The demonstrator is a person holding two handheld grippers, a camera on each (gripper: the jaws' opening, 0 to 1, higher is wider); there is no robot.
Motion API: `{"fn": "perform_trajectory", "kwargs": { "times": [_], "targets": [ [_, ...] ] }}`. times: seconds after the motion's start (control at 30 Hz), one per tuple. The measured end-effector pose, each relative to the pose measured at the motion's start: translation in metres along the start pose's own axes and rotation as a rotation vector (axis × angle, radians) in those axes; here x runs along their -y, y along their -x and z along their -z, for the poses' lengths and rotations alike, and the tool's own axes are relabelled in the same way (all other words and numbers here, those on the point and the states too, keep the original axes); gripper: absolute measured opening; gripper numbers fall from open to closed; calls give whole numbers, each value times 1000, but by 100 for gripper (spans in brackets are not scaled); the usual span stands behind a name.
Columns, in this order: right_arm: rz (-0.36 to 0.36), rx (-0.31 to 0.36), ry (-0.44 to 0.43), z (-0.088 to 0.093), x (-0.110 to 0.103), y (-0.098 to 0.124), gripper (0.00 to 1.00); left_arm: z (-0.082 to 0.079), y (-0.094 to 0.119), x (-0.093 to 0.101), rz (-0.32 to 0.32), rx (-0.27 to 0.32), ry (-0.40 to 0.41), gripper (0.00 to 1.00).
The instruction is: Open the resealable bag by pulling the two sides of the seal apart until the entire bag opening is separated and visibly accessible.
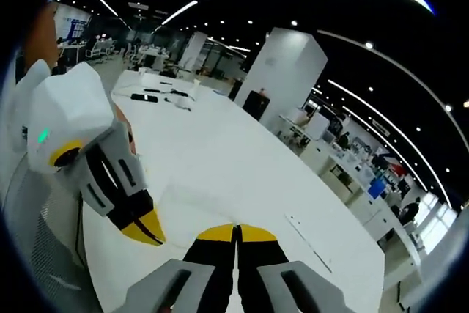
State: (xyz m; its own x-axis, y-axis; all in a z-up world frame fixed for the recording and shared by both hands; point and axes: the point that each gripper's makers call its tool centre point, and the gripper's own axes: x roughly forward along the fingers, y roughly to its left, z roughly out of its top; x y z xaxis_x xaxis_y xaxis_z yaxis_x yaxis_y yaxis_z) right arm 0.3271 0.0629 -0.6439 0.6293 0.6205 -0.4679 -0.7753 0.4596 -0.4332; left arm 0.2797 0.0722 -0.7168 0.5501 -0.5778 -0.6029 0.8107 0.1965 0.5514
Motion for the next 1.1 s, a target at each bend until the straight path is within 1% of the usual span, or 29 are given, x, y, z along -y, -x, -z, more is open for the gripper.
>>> {"fn": "perform_trajectory", "kwargs": {
  "times": [0.1,0.13,0.2,0.27,0.33,0.43,0.47,0.5,0.53,0.6,0.67,0.7,0.77,0.93,1.1],
  "targets": [
    [6,-11,5,2,1,-2,0,1,-1,1,-6,-7,3,0],
    [7,-13,3,2,1,-2,0,2,-1,1,-9,-9,21,0],
    [8,-22,11,4,0,-3,0,3,-1,1,-9,-10,30,0],
    [-1,-20,15,4,-2,-4,0,4,-2,3,4,-14,29,0],
    [-9,-27,32,5,-5,-5,0,6,-3,4,13,-18,5,0],
    [-24,-40,35,8,-9,-7,0,7,-4,7,25,-23,7,0],
    [-28,-45,37,9,-10,-7,0,9,-5,8,31,-29,20,0],
    [-38,-53,34,12,-13,-8,0,10,-6,11,42,-33,60,0],
    [-45,-58,34,14,-15,-8,0,10,-7,12,44,-29,78,0],
    [-54,-72,42,21,-20,-10,0,13,-9,17,56,-38,92,0],
    [-65,-85,44,28,-26,-12,0,16,-11,23,61,-48,74,0],
    [-75,-98,50,33,-30,-13,0,19,-11,25,64,-62,24,0],
    [-90,-117,79,40,-35,-15,0,20,-12,29,70,-67,20,0],
    [-117,-142,91,50,-42,-21,0,21,-12,27,70,-53,67,0],
    [-141,-169,108,60,-50,-29,0,28,-9,25,72,-69,114,5]
  ]
}}
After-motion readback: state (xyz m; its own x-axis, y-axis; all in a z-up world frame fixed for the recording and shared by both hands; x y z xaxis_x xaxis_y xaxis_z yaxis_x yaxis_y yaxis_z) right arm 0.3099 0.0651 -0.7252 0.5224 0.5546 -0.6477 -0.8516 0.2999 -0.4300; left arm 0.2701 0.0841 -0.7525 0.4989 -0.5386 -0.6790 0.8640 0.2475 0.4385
